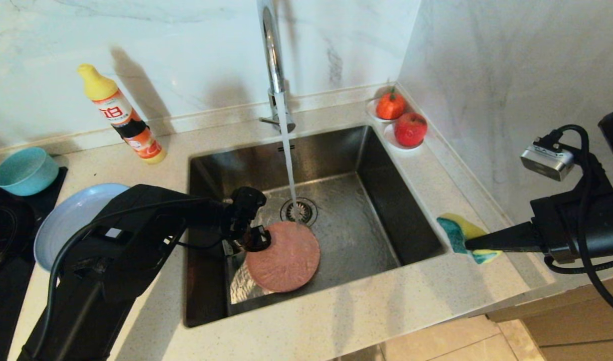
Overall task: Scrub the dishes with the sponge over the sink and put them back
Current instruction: Rinse the plate
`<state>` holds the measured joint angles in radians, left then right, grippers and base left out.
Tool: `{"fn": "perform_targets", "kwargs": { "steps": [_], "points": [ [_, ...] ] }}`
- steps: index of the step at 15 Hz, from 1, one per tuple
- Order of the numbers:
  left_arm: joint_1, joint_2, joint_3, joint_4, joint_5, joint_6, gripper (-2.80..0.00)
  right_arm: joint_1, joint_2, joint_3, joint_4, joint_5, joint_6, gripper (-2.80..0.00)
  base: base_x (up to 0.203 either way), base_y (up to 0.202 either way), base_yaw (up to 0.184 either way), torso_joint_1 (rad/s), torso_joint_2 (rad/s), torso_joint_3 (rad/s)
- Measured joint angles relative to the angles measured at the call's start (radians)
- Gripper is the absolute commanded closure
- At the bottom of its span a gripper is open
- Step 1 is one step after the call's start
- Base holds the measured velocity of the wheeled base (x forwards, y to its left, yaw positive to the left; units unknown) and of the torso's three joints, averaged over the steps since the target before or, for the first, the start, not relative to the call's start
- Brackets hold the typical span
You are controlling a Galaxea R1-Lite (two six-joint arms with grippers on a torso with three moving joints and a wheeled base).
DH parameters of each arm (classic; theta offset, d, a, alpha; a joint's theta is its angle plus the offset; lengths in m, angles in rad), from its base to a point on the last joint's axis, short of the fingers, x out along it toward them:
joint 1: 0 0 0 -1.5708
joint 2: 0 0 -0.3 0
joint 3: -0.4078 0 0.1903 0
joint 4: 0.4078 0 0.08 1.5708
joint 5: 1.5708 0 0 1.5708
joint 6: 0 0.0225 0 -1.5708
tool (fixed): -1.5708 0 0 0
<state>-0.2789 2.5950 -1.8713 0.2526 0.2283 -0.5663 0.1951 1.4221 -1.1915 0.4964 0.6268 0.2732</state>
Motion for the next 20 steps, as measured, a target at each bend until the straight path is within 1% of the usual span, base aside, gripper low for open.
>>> {"fn": "perform_targets", "kwargs": {
  "steps": [8,9,10,20],
  "points": [
    [0.0,0.011,-0.004,-0.001,0.0,-0.001,-2.8,-0.001,-0.001,-0.002,0.0,0.0,0.0,0.0,0.0,0.0,0.0,0.0,0.0,0.0],
    [0.0,0.011,-0.004,0.0,0.0,-0.001,-2.38,-0.001,0.0,-0.002,0.0,0.0,0.0,0.0,0.0,0.0,0.0,0.0,0.0,0.0],
    [0.0,0.009,-0.004,-0.001,0.0,-0.004,0.0,-0.001,0.0,-0.002,0.0,0.0,0.0,0.0,0.0,0.0,0.0,0.0,0.0,0.0],
    [-0.001,0.004,-0.001,0.006,-0.001,-0.008,0.0,-0.001,-0.009,-0.003,0.001,0.006,0.0,0.0,0.0,0.0,0.0,0.0,0.0,0.0]
  ]
}}
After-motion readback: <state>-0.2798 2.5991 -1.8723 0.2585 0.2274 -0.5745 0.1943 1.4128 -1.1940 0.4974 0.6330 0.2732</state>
